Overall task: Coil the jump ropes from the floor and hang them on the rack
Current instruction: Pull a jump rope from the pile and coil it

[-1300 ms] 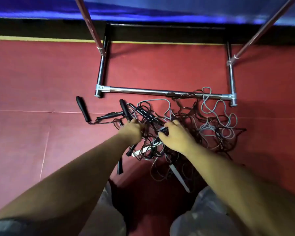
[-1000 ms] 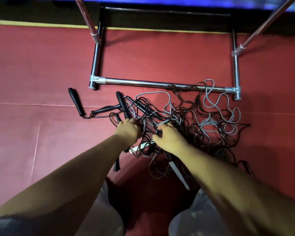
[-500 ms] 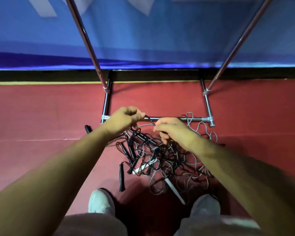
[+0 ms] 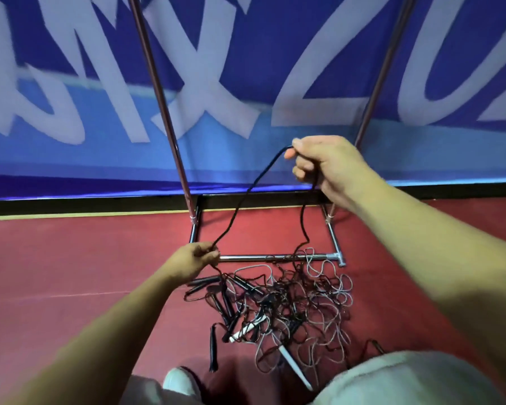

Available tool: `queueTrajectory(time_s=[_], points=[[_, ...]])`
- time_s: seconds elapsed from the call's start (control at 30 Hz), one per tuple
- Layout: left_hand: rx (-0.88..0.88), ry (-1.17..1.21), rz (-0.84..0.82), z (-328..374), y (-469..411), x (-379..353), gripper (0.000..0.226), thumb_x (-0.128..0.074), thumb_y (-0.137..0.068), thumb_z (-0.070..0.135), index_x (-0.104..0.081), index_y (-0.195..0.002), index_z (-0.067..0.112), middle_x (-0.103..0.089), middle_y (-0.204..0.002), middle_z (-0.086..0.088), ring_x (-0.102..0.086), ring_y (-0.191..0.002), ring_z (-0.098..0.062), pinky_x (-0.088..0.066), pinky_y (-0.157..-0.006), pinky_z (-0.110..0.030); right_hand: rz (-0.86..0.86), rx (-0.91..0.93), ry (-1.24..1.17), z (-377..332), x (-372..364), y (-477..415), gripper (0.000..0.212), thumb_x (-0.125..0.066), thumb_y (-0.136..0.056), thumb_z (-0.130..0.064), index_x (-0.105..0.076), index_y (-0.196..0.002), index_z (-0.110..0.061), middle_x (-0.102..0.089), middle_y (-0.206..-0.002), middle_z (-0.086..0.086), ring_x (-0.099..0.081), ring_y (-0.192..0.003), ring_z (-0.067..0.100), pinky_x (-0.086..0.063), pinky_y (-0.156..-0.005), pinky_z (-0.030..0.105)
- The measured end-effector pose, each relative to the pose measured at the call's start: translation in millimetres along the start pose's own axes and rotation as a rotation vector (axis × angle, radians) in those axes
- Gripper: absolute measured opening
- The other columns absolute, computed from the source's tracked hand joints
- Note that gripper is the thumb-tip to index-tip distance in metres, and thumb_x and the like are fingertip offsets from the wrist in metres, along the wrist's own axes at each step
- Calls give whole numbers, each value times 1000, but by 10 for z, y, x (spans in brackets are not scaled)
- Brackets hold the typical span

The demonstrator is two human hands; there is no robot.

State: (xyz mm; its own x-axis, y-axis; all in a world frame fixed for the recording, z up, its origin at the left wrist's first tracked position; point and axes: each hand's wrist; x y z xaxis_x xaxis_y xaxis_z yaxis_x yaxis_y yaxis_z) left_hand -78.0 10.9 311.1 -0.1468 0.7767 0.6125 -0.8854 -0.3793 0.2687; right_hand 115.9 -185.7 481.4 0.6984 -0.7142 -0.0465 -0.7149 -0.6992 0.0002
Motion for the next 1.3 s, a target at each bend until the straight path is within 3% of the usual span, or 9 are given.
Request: queueTrajectory(time_s=[0.27,0.37,0.47,0.63,0.7,0.8,0.9,1.17,1.3], points=[[-184,416,326,902,340,584,4,-58,-99,15,-58,-102,13,-68,-67,-7,-59,-69,-23,-47,-74,-39,162,-85,785,-91,245,288,14,-66,-84,-11,-73,-80,1,-64,-67,12,-53,-55,10,-43,-56,19],[-275,400,278,1217,431,754,8,-59,-99,22,-66,-96,24,-64,-67,-5,-58,-71,-24,-44,-75,-41,172,-174,963,-81,179,452,70,-82,-73,-23,-53,-136,-9,-51,-130,14,-59,-108,23,-45,-91,27],[-350,334,232,1515,525,827,11,-59,-99,20,-69,-95,24,-61,-66,-3,-60,-70,-19,-46,-73,-36,-27,-22,913,-173,-55,617,86,-82,-76,-23,-37,-149,-21,-38,-147,3,-45,-127,15,-33,-91,11],[-407,251,207,1780,582,935,11,-61,-97,19,-71,-100,15,-62,-65,0,-59,-68,-13,-47,-73,-27,-202,-50,459,-263,-368,752,25,-75,-83,-18,-72,-107,-11,-73,-90,2,-66,-82,10,-50,-77,15],[-416,233,194,1792,621,945,12,-62,-96,20,-71,-101,14,-62,-66,0,-57,-69,-13,-46,-75,-29,-170,-130,290,-303,-462,748,34,-72,-87,-20,-62,-116,-6,-69,-89,10,-67,-79,18,-54,-71,22],[-437,232,171,1770,687,915,13,-62,-97,22,-72,-100,16,-62,-65,0,-55,-68,-12,-44,-73,-29,-60,-92,628,-322,-513,719,47,-73,-84,-39,-52,-121,-21,-64,-101,5,-62,-81,16,-48,-66,25],[-425,210,139,1707,723,892,14,-62,-96,27,-75,-95,24,-62,-66,0,-52,-68,-17,-40,-71,-33,-125,-3,655,-364,-486,749,19,-67,-90,-32,-72,-100,-17,-69,-93,6,-55,-75,7,-39,-59,18],[-205,-254,-11,1162,592,613,6,-71,-89,22,-72,-84,24,-73,-78,6,-63,-67,5,-49,-76,-21,3,62,147,-601,-413,679,26,-54,-97,-8,-60,-72,-7,-52,-60,6,-52,-50,16,-46,-51,26],[-114,35,63,791,565,503,4,-72,-89,22,-74,-85,21,-69,-92,5,-65,-84,-3,-47,-81,-25,136,125,251,-610,-314,576,28,-54,-98,-15,-63,-72,-11,-49,-59,0,-41,-49,12,-35,-47,22]])
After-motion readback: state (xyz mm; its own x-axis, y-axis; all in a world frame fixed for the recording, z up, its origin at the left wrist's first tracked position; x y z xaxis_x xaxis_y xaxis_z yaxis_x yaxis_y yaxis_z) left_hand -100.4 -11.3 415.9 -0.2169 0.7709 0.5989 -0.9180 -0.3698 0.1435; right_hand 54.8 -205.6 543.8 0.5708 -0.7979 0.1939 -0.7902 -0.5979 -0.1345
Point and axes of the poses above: each hand's wrist, its own y-axis away from the middle knuckle, its own x-axis out of the back of the hand, z = x × y
